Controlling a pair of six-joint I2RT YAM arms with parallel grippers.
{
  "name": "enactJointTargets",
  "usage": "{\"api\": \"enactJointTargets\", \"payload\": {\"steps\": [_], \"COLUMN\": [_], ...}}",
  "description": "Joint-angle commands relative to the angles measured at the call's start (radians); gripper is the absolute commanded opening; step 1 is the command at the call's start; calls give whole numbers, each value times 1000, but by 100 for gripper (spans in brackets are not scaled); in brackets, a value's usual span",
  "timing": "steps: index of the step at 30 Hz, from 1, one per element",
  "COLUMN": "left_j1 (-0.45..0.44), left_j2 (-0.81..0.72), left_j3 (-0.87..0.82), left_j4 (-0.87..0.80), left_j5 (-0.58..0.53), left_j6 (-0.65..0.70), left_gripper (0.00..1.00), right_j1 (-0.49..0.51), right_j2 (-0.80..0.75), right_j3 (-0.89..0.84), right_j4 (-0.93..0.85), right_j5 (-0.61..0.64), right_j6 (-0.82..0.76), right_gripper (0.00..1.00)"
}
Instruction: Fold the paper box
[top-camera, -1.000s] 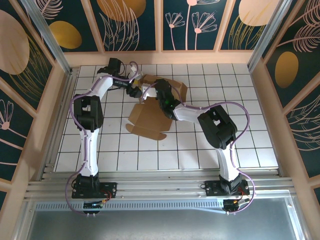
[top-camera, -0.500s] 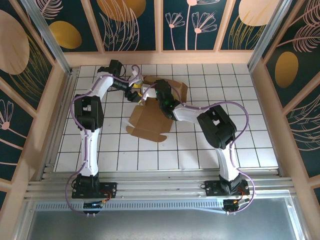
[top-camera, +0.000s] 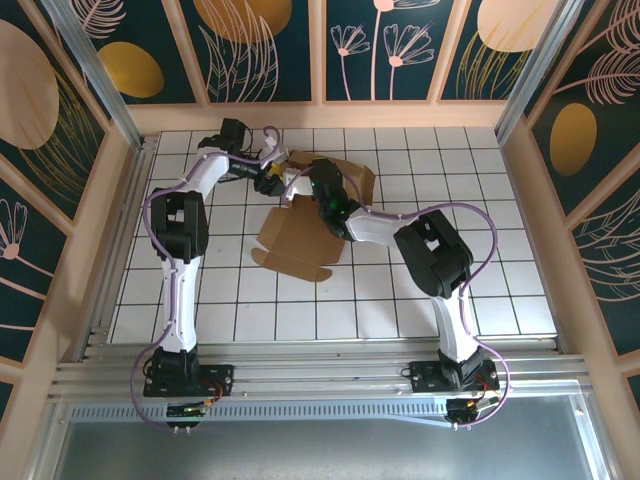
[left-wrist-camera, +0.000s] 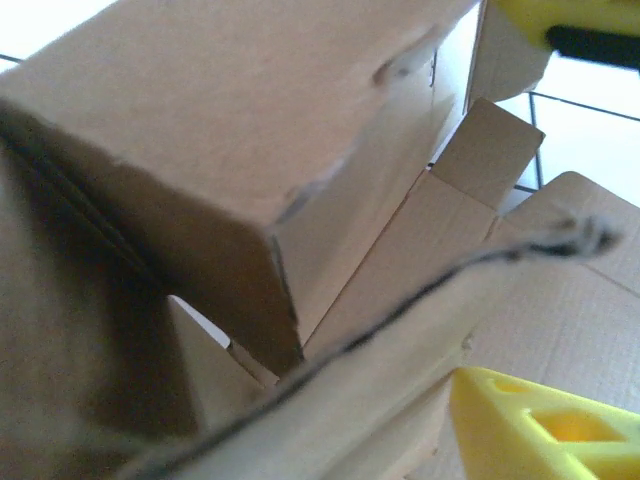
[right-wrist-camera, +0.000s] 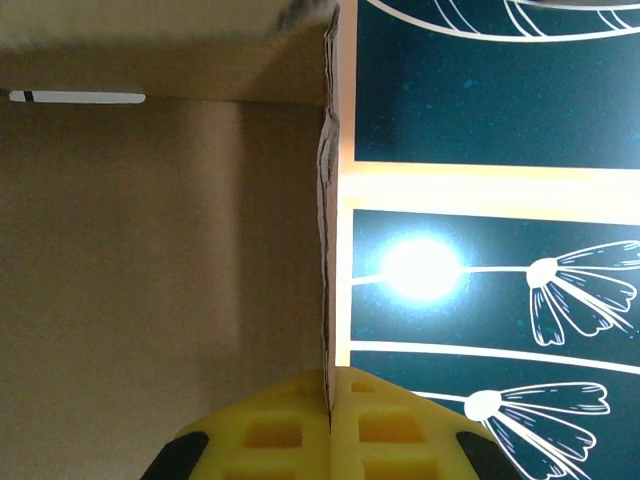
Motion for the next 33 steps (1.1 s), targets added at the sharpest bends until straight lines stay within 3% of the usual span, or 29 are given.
{"api": "enactJointTargets", "payload": {"steps": [1,8,14,17,22,24,29,33], "left_j1": [-19,-27,-34,-39,-42,-42,-44,-43], "left_j2": [-14,-16,-27,-37,-54,-56,-54,-60], "left_j3": [-40,-65,-135,-180,-226,-235,-242,-251], "left_j4": [146,196,332,414,502,522,549,557], "left_j5": [-18,-44,-109,-144,-165,-160,-147,-141], "left_j6": [-87,-100,-187,-226,-241,-242,-240,-237], "left_gripper": [61,46,35,31,29,29,28,28], "right_j1": [12,20,36,46,53,49,10,-158], "right_j2": [10,7,6,-13,-72,-109,-220,-226], "right_j3": [19,8,4,21,128,198,301,462], "right_j4": [26,42,61,5,-328,-529,-792,-899], "right_j5": [14,21,34,35,-19,-116,-450,-832], "right_j6": [27,27,53,117,403,549,785,1066], "right_gripper": [5,6,13,20,52,58,63,73]}}
